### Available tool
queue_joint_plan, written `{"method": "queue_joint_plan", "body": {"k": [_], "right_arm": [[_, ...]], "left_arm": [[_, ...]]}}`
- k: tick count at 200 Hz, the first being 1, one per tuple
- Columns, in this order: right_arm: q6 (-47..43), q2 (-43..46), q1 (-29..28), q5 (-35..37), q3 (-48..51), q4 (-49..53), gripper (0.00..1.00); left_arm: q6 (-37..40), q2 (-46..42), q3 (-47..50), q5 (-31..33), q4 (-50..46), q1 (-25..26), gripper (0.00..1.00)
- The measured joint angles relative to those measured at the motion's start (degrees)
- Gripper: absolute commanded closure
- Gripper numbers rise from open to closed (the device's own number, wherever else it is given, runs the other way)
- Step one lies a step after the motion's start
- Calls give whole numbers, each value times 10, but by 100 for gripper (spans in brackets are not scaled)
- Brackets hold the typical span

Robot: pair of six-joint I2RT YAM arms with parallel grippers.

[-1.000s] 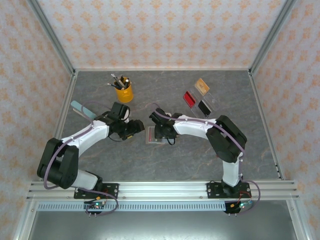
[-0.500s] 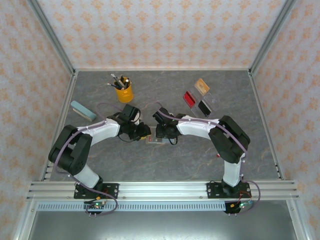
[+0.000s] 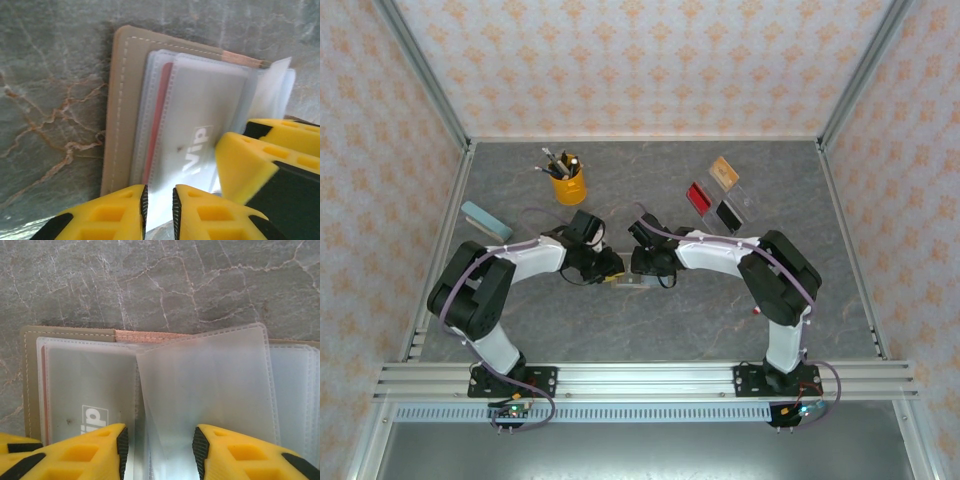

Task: Take the credit cards out of the card holder

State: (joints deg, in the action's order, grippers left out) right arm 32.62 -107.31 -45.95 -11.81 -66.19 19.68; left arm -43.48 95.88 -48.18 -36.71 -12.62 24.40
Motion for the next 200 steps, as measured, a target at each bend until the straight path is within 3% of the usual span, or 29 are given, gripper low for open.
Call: {"method": "queue_joint_plan", "body": {"k": [40, 200], "right_arm": [[2, -2, 0, 0, 0, 0, 65], [7, -4, 4, -8, 3, -7, 64]], "left_arm": [[0, 0, -2, 1, 0, 0, 74], [29, 29, -37, -6, -39, 4, 74]]}}
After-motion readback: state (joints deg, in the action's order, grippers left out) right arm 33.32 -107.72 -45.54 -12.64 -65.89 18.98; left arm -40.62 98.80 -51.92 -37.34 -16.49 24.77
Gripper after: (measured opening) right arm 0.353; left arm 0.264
